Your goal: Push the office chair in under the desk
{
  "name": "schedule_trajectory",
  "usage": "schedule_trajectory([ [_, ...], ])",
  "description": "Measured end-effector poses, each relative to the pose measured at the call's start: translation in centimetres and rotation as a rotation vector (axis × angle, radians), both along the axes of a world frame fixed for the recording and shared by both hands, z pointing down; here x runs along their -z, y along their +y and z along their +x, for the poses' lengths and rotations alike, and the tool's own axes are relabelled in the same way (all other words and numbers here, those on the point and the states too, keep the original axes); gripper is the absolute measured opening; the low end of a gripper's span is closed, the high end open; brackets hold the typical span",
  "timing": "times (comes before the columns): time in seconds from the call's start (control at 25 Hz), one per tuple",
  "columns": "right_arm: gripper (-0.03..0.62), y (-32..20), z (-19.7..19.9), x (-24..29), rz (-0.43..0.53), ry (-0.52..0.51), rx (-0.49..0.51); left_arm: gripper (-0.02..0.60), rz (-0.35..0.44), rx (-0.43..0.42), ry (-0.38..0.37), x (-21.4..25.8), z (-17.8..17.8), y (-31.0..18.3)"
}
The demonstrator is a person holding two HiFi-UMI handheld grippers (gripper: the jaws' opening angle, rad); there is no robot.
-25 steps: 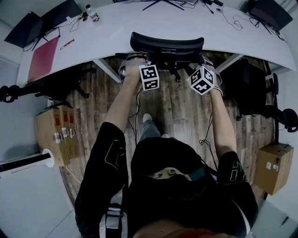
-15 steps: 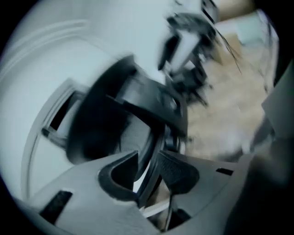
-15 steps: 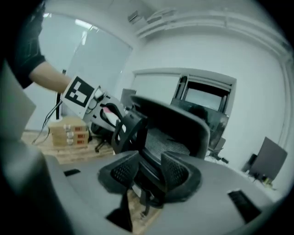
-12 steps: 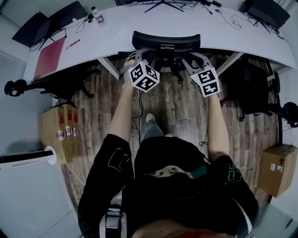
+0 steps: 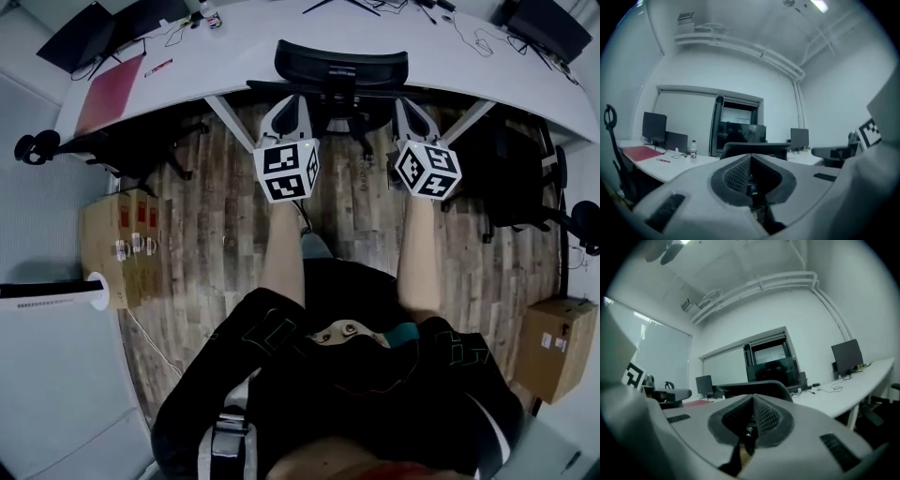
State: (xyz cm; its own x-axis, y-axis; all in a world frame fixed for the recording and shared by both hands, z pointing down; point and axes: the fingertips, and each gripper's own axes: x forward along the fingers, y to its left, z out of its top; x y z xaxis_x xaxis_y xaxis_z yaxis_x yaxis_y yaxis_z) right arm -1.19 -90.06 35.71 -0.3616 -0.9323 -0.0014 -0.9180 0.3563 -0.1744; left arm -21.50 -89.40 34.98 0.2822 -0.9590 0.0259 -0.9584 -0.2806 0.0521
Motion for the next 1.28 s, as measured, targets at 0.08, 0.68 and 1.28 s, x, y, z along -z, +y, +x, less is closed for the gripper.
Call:
schedule_trajectory([
  [0.08,0.005,0.3,0.6,0.2,-0.015,0.038,-0.025,0.008,-0.009,0.001,-0.035,-0.6,0.2,0.7],
  [0.68,0.005,1.9,1.3,1.7,0.030,0.106,-0.014,0.008,0.016,-0.054,-0.079,-0.5,2.6,1.2],
  [1.28,0.005,1.1,0.0,2.7,0.072,0.133,0.015,0.009,0.034,-0.039,-0.074,-0.1,1.5,0.9],
])
